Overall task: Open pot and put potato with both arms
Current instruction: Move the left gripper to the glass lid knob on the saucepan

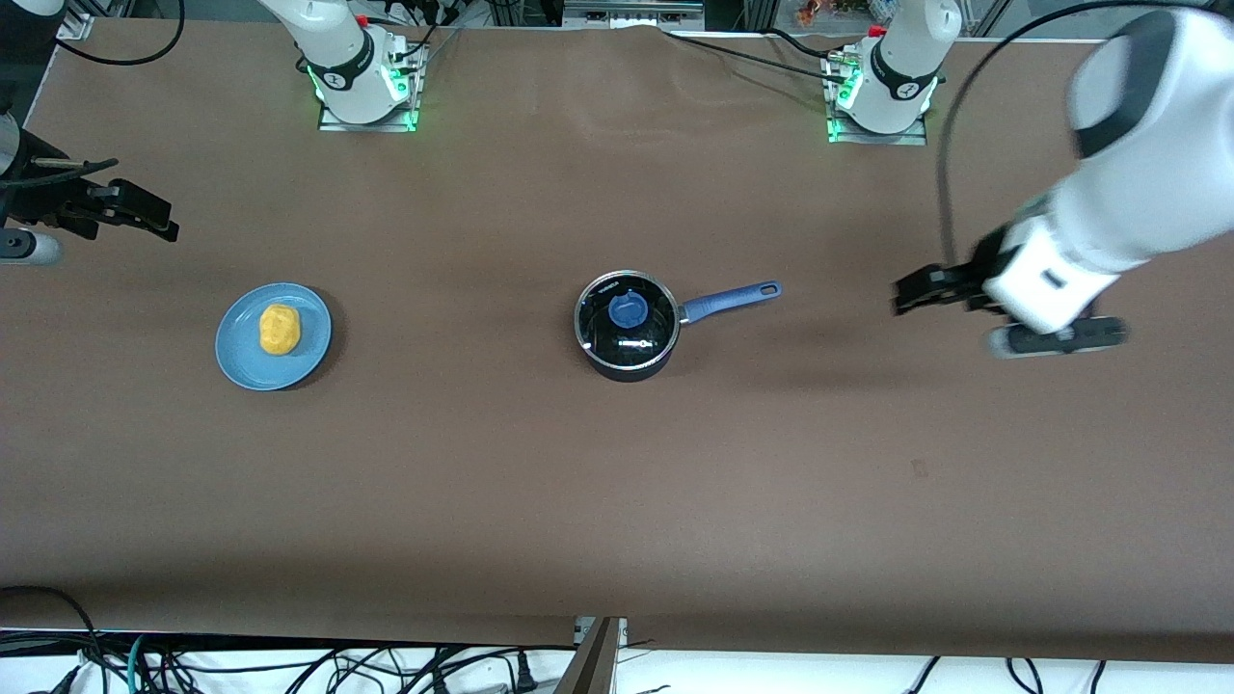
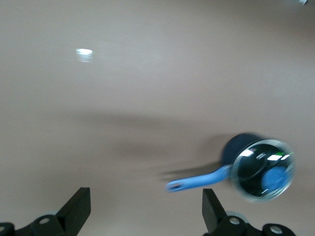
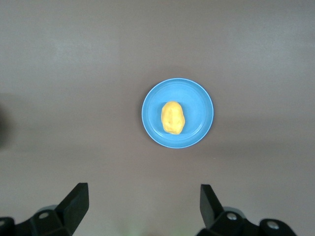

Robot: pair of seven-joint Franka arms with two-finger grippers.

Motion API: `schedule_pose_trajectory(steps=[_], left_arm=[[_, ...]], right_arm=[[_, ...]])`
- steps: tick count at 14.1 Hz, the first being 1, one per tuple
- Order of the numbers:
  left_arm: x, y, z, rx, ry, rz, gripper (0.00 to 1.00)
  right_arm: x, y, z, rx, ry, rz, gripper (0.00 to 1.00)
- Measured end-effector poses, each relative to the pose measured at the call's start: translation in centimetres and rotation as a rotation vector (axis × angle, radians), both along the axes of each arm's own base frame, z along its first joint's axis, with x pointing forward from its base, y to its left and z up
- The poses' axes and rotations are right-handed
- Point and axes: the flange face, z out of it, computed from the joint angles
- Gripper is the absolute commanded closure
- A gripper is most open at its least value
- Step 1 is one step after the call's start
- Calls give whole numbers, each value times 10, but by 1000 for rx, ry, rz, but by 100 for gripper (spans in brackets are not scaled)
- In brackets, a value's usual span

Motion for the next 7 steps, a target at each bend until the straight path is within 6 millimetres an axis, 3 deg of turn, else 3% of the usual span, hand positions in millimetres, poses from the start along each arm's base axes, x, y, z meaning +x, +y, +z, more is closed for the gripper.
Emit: schedule_pose_trajectory(steps=[4,7], left_arm=[[-13,-134,-67,35,-4,142,0],[-22,-201,-107,72,-23,214,0]], right_arm=[[-4,-2,-9,2,58,-3,0],[-1,-4,-35,-10,149,-1,0]])
